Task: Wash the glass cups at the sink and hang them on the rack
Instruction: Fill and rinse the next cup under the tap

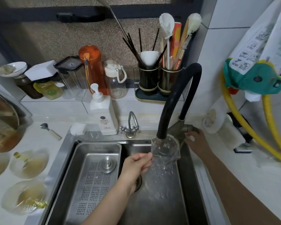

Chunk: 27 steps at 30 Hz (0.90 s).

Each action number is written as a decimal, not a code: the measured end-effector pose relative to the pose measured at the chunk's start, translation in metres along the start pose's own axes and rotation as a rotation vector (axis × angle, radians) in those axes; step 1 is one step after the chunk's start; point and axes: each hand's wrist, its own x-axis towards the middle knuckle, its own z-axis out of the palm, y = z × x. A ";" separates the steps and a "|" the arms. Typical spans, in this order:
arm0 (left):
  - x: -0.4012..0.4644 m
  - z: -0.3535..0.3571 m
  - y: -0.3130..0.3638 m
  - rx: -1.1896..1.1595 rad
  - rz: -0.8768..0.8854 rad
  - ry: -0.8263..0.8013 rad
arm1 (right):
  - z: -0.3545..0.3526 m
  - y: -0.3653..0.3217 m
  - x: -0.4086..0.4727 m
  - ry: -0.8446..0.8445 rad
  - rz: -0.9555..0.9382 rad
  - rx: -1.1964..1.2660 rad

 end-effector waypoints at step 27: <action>-0.079 -0.040 -0.063 0.264 0.162 0.084 | 0.063 -0.033 -0.225 -0.271 0.095 0.785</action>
